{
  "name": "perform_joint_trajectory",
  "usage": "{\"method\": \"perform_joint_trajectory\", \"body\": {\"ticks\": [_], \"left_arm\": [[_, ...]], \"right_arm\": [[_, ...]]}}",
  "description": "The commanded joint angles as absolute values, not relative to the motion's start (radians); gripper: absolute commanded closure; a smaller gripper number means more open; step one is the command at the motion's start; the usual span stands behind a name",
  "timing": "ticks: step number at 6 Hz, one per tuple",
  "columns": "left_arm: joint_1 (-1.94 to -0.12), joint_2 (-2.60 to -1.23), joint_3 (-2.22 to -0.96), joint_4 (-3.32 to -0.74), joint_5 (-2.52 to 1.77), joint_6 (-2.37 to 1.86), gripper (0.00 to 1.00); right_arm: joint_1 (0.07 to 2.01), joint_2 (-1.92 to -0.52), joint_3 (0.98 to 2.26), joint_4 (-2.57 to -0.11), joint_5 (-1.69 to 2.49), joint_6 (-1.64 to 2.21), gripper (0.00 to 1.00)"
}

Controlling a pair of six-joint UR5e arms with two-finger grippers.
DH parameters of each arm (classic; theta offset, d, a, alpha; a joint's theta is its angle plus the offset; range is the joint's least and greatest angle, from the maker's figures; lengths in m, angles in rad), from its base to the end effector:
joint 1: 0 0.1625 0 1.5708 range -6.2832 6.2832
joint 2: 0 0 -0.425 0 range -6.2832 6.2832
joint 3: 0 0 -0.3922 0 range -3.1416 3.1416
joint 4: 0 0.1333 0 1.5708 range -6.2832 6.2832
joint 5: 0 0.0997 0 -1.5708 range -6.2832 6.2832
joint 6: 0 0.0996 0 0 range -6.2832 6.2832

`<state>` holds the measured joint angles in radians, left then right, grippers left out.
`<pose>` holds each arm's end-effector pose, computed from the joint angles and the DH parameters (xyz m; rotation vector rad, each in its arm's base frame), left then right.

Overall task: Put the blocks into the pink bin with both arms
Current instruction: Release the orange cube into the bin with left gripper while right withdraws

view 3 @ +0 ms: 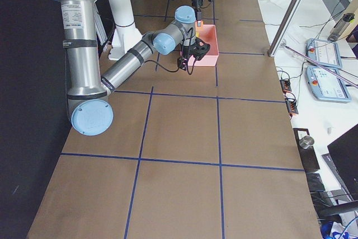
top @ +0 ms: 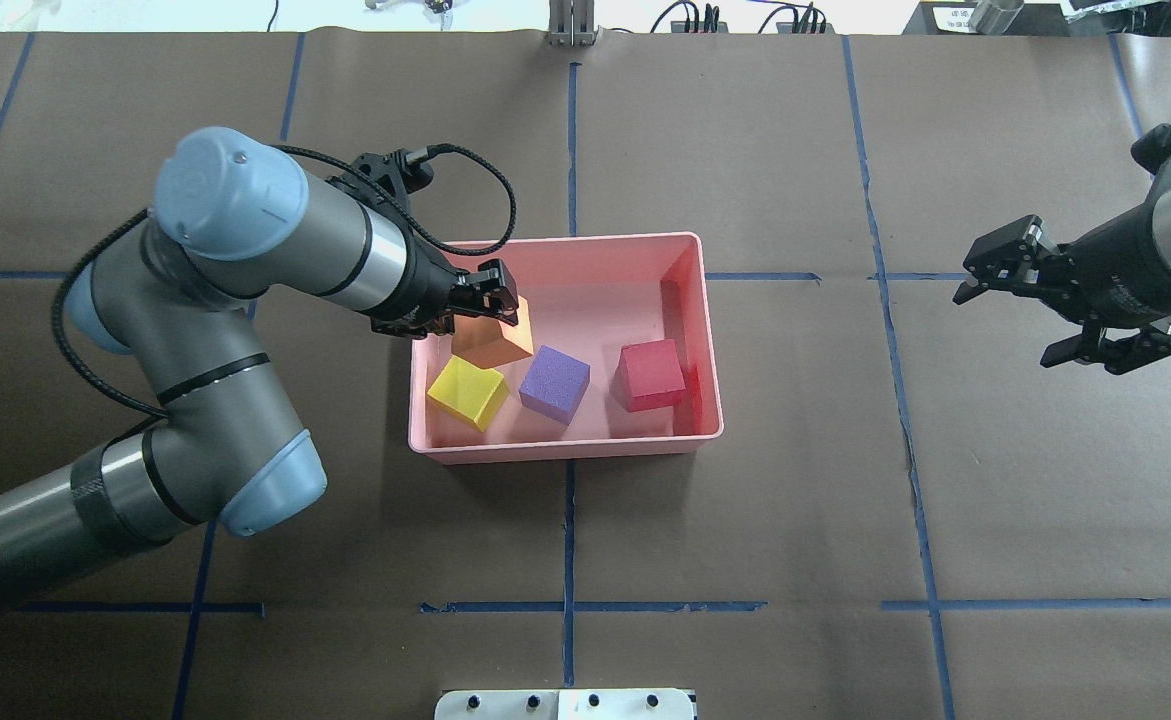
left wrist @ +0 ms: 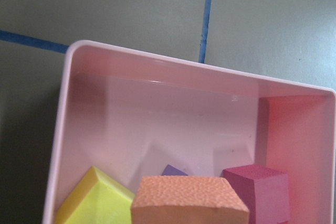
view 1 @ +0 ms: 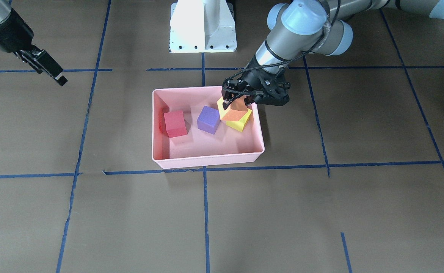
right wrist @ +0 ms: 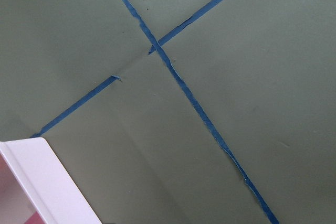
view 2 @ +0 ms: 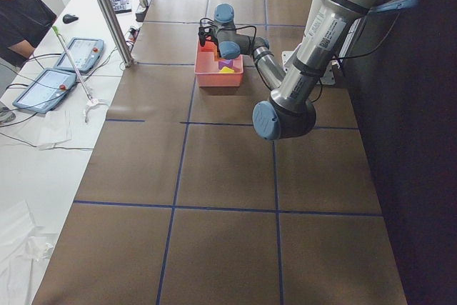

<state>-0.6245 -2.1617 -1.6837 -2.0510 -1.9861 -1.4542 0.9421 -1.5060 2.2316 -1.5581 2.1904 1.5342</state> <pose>0.4792 -0.4601 0.2037 0.0816 1.2180 -0.1976 -0.2032 -0.4077 0.3192 -0.1886 -0.9215 0.6108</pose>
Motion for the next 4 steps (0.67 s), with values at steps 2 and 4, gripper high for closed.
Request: {"method": "perform_joint_trajectory", "body": {"ticks": [2,4], "left_arm": [[-0.617,-2.164,-1.583,-2.215,-1.933,-1.430,0.00],[-0.640,-2.073,-1.729,-2.210,-1.939,-1.433,0.00]], "right_arm": [[0.943,-1.522,2.237,-1.555,2.191,1.532,0.00],[0.960,-1.525,2.235,-1.555,2.191,1.531,0.00]]}}
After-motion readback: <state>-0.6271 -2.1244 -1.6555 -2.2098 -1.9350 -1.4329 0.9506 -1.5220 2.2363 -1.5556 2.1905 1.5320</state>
